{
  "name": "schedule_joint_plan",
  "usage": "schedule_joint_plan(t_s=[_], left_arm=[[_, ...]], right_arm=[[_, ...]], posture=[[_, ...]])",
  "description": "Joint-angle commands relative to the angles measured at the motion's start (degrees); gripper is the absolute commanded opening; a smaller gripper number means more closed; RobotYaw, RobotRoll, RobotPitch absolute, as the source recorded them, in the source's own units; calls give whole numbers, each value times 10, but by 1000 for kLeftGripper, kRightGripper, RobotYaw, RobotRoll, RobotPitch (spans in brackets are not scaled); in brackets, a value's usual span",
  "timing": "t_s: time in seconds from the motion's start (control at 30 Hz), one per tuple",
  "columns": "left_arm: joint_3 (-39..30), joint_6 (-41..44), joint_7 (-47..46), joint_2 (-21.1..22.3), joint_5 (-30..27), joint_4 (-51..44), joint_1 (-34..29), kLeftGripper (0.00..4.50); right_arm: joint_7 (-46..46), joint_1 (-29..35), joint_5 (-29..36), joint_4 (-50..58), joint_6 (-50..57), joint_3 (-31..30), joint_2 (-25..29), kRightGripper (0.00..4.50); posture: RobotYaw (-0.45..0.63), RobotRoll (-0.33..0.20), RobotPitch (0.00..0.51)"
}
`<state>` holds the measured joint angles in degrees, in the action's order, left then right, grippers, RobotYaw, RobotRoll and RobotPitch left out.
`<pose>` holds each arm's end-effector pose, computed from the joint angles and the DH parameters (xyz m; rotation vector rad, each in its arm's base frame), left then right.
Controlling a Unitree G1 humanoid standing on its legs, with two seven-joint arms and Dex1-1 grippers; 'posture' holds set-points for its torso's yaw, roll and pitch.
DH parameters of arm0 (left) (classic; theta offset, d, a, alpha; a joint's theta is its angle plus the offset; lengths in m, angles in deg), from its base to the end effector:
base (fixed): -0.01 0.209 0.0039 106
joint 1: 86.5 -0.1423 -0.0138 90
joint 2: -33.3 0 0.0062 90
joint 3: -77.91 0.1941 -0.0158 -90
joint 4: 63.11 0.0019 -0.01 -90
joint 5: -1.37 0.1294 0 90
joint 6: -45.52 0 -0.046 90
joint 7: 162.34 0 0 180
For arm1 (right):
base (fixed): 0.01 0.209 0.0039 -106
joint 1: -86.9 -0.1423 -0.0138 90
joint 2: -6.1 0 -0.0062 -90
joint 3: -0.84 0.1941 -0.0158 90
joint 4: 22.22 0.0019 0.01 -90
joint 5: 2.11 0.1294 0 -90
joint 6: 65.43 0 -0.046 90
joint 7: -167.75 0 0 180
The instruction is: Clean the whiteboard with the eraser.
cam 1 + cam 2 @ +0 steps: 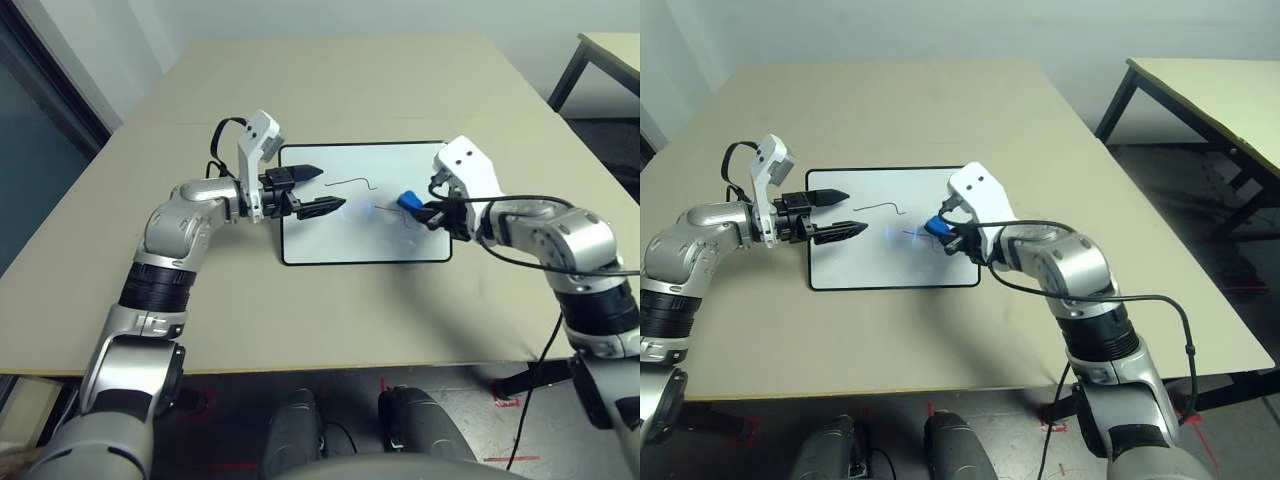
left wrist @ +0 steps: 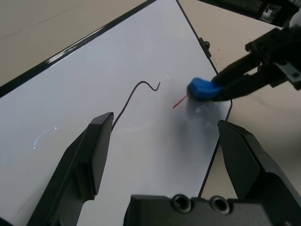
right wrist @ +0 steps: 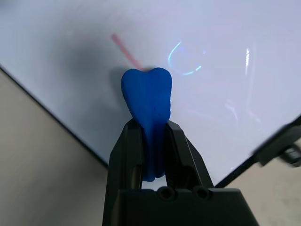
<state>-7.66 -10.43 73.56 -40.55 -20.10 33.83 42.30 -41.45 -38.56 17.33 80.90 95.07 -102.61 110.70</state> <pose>0.3023 0.2137 0.1778 0.1782 0.1744 -1.0421 0.2679 -0.1716 0.1611 -0.3066 0.5991 0.6912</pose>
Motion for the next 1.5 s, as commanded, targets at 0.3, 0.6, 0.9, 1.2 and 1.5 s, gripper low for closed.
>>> schedule_joint_plan(t_s=[0.3,0.6,0.9,1.2,1.5], left_arm=[[1,7,-2,4,4,-9,-7,4500],[-1,4,-3,5,4,-7,-6,4500],[-6,5,-2,11,3,-3,-2,4500],[-14,3,-6,17,5,3,-3,4500],[-19,8,-13,20,-1,-11,-10,4500]], right_arm=[[30,-22,-36,-81,-35,7,-16,572],[4,-22,-38,-76,-29,-14,8,572],[-9,36,-25,-7,33,-40,12,572],[9,-49,-52,-98,-44,-10,-22,572],[-21,-3,-34,-13,10,-61,-15,571]], posture=[[-146,0,91],[-148,0,94],[-148,0,104],[-139,0,105],[-126,0,104]])
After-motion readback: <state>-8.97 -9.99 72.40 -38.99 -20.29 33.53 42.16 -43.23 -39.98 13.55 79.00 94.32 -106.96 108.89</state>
